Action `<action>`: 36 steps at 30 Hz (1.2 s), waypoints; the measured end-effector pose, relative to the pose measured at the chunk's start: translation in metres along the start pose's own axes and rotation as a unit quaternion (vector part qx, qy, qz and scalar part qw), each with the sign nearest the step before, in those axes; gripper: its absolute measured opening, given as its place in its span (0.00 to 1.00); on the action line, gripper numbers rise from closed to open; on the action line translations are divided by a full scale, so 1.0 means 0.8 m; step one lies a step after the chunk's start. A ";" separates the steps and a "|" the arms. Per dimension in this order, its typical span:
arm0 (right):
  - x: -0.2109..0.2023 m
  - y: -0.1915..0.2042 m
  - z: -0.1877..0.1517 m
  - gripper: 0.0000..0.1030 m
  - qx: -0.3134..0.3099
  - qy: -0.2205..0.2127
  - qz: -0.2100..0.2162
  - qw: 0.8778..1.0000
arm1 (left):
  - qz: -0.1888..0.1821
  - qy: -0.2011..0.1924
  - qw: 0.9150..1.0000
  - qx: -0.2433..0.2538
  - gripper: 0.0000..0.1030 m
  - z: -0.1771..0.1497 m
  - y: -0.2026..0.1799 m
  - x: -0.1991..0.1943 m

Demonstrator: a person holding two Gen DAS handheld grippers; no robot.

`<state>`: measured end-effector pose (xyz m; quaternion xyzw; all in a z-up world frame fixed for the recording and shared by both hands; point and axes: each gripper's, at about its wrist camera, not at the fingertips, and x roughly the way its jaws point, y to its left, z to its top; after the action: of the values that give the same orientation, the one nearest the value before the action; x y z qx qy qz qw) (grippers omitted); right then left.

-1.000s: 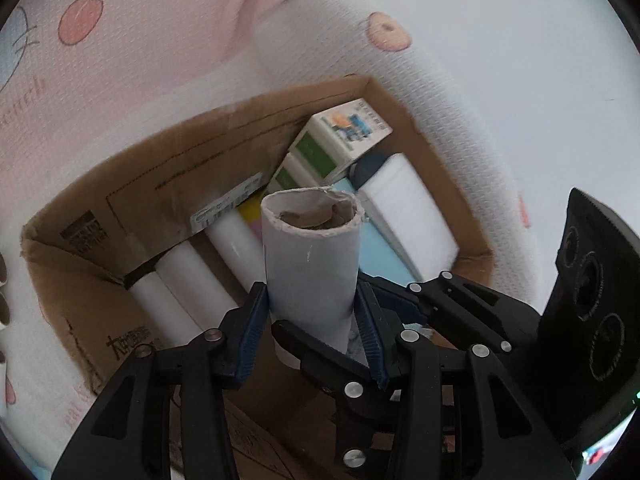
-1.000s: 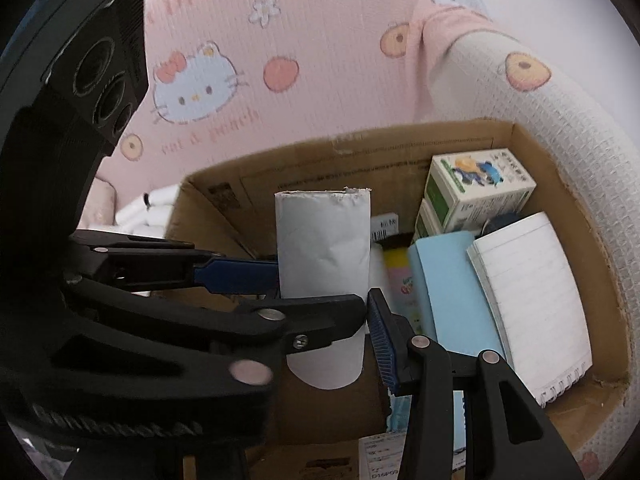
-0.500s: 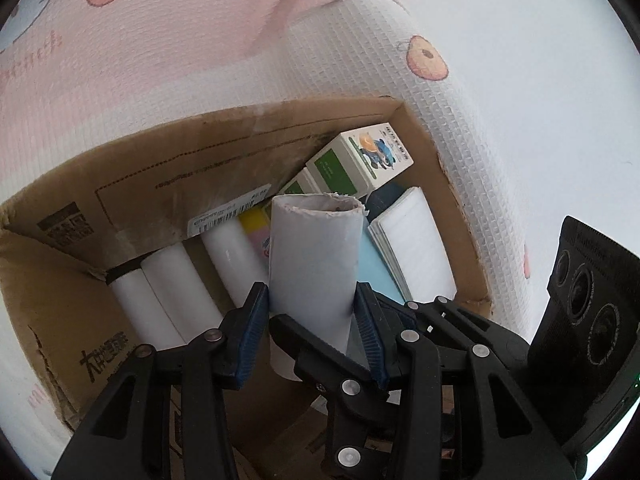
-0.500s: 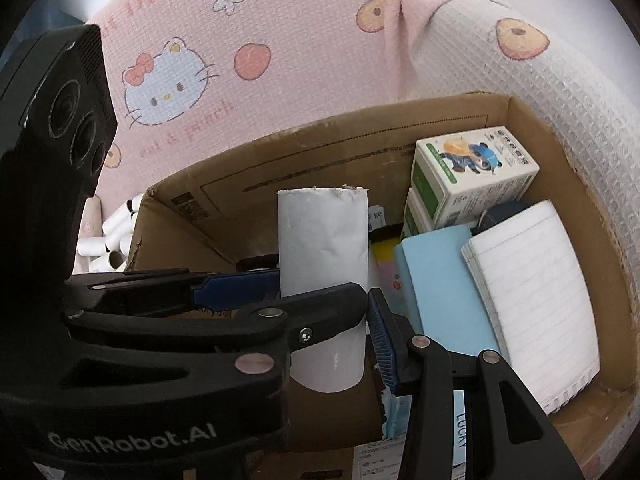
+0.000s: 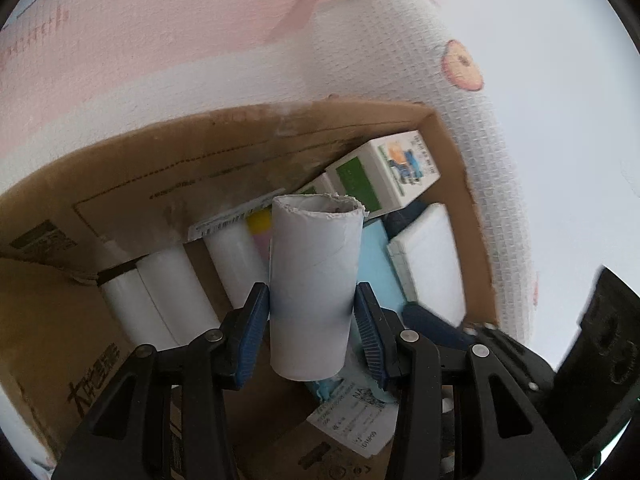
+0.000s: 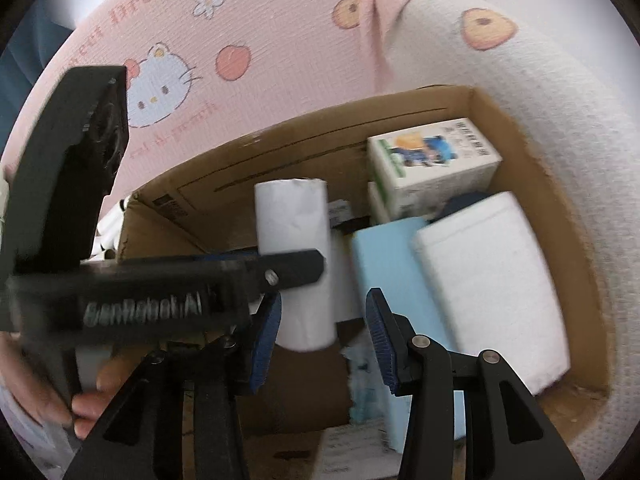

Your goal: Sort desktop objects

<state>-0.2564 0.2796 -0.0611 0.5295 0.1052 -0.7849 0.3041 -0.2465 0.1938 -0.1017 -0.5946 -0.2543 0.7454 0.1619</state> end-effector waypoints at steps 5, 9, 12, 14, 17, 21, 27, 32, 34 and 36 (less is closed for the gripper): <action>-0.021 -0.019 -0.004 0.13 0.009 -0.031 -0.027 0.999 | 0.008 0.048 0.997 -0.054 0.46 0.010 0.009 0.027; -0.028 -0.021 -0.003 0.13 -0.001 -0.041 -0.063 0.997 | 0.015 0.061 0.992 -0.109 0.46 0.018 0.024 0.039; -0.032 -0.013 -0.004 0.13 -0.021 -0.041 -0.076 0.996 | 0.028 0.045 0.991 -0.126 0.46 0.024 0.028 0.039; -0.034 -0.013 -0.005 0.13 -0.033 -0.039 -0.087 0.995 | 0.012 0.045 0.990 -0.135 0.46 0.027 0.027 0.039; -0.038 -0.009 -0.007 0.13 -0.052 -0.036 -0.107 0.992 | 0.007 0.044 0.989 -0.142 0.46 0.031 0.024 0.041; -0.033 0.000 -0.011 0.14 -0.062 -0.033 -0.115 0.991 | 0.025 0.043 0.989 -0.139 0.46 0.032 0.021 0.044; -0.029 -0.004 -0.013 0.14 -0.063 -0.028 -0.117 0.991 | 0.009 0.051 0.989 -0.138 0.46 0.033 0.018 0.043; -0.027 0.000 -0.020 0.14 -0.070 -0.018 -0.118 0.990 | 0.006 0.057 0.992 -0.114 0.27 0.027 0.014 0.038; -0.027 0.004 -0.021 0.14 -0.074 -0.016 -0.116 0.990 | 0.020 0.050 0.995 -0.089 0.15 0.024 0.010 0.034; -0.027 0.008 -0.022 0.14 -0.075 -0.012 -0.104 0.992 | 0.026 0.038 0.997 -0.065 0.11 0.021 0.005 0.026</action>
<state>-0.2339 0.2913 -0.0479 0.4817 0.2143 -0.8085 0.2614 -0.2678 0.1988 -0.1182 -0.6381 -0.2804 0.7081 0.1133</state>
